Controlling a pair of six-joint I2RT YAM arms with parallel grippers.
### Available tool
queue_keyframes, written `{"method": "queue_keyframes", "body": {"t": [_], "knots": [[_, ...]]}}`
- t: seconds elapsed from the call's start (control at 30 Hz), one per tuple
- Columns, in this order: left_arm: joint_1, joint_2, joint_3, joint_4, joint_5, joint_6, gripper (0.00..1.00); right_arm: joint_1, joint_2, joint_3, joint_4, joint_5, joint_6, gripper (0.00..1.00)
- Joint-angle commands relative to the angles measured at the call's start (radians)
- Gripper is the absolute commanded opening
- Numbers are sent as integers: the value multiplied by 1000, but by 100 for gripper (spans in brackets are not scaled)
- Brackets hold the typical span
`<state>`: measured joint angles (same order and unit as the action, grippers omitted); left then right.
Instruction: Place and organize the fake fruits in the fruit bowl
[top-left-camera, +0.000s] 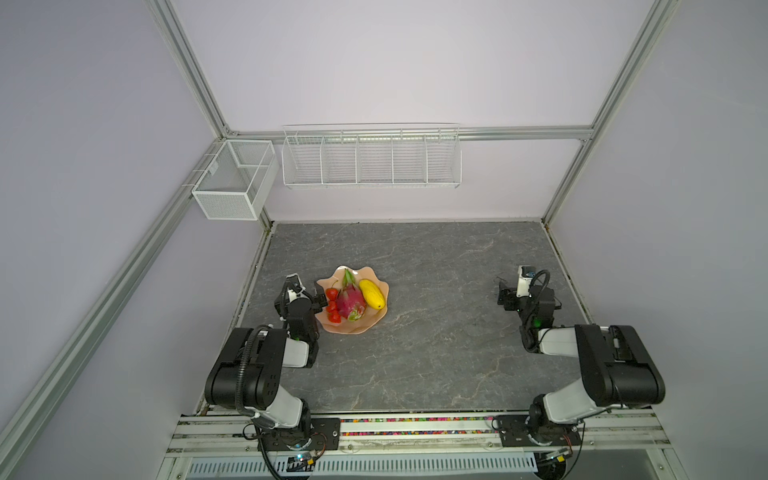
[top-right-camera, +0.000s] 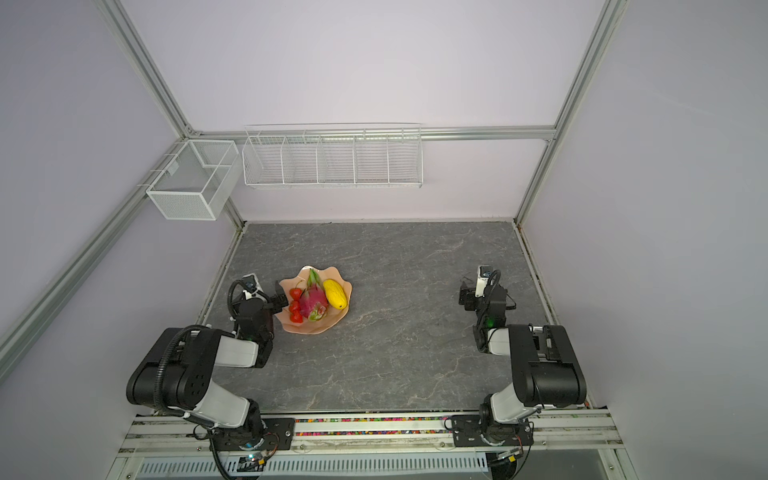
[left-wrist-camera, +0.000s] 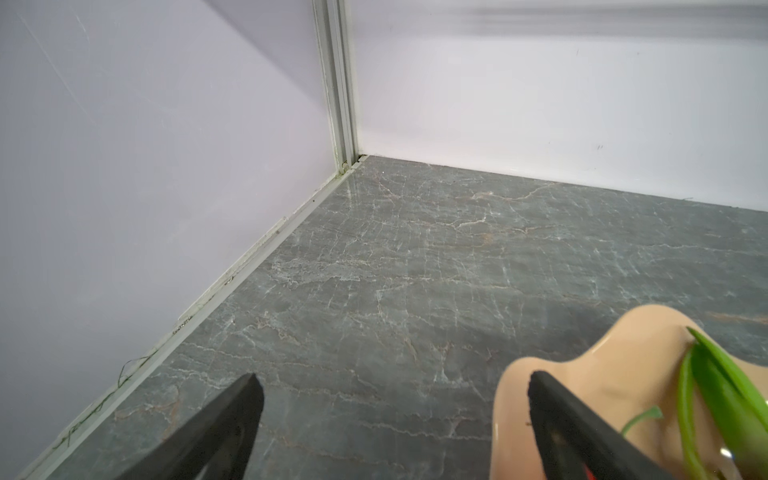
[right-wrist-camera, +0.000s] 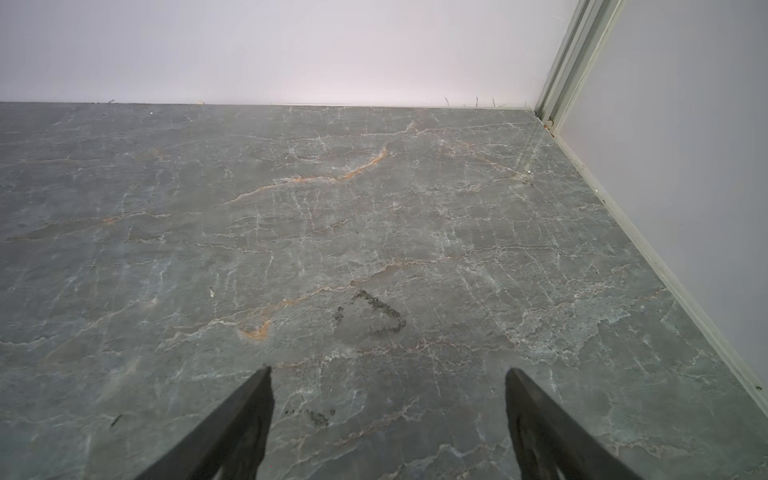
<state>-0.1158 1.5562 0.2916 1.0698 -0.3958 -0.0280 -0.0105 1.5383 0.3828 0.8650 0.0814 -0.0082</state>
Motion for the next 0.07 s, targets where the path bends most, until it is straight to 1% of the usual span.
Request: {"method": "queue_keyframes", "body": {"t": [0.0, 0.03], "knots": [[5, 8, 40, -23, -21, 14, 99, 10, -5, 7, -6, 3, -26, 88], [5, 1, 48, -54, -24, 5, 99, 11, -4, 7, -5, 7, -27, 88]]}}
